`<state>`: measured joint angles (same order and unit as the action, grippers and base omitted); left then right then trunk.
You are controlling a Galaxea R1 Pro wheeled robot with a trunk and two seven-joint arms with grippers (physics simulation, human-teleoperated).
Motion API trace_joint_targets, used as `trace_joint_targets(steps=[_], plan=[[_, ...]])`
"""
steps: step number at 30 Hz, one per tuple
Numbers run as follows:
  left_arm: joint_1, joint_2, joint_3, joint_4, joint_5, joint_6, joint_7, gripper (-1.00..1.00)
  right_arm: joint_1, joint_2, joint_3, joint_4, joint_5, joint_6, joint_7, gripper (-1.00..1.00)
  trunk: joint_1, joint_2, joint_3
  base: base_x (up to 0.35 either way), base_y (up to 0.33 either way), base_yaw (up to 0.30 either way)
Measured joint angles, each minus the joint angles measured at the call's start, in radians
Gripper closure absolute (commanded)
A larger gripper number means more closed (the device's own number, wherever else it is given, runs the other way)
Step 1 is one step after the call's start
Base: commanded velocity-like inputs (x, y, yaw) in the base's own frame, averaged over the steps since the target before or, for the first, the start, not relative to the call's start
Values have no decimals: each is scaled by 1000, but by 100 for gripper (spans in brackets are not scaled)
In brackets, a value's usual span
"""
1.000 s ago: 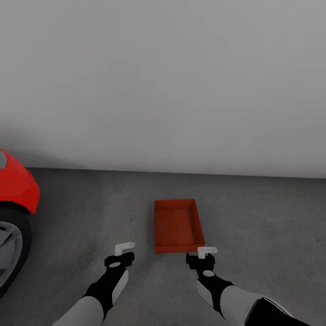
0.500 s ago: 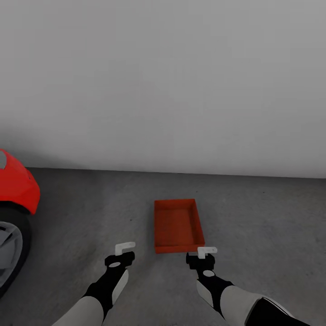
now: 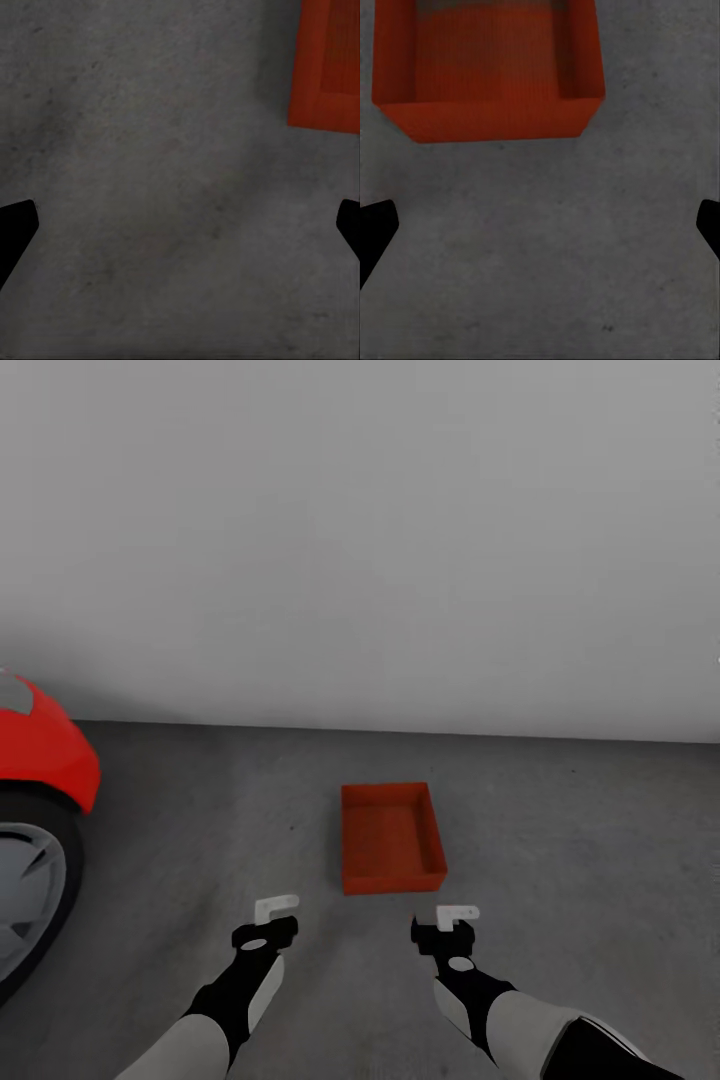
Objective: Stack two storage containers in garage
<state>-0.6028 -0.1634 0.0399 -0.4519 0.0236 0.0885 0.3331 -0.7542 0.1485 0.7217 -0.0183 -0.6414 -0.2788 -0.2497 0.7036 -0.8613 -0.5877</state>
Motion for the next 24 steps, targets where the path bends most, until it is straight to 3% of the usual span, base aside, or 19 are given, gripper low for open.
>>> trace_joint_targets(steps=[15,23,24], plan=[[0,0,0,0,-1,0,-1,-100,0,0,0,1,-2,-1,0,-100,0,0,0,-337,0,0],[0,7,-1,3,2,-8,-9,-100,0,-2,0,3,2,3,-5,-100,-1,0,0,-65,0,0],[-1,62,12,102,7,-4,-8,-100,0,-51,4,39,-2,12,4,-100,-1,0,0,0,0,0]])
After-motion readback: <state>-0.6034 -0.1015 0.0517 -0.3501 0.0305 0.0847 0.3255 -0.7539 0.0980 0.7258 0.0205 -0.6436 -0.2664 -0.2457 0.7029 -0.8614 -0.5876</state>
